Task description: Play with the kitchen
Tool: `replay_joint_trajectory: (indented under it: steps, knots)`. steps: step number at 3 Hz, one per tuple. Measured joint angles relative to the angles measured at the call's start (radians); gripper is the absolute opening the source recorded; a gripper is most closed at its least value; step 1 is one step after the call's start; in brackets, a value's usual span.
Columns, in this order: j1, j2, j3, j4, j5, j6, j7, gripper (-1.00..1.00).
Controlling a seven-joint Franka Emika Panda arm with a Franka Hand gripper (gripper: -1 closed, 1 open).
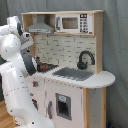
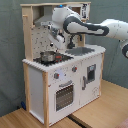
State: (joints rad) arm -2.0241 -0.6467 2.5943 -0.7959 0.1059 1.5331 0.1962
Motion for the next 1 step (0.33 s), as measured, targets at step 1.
replay_joint_trajectory:
  steps: [1]
  knots:
    - [0.022, -0.001, 0.007, 0.025, -0.075, -0.006, -0.06, 1.0]
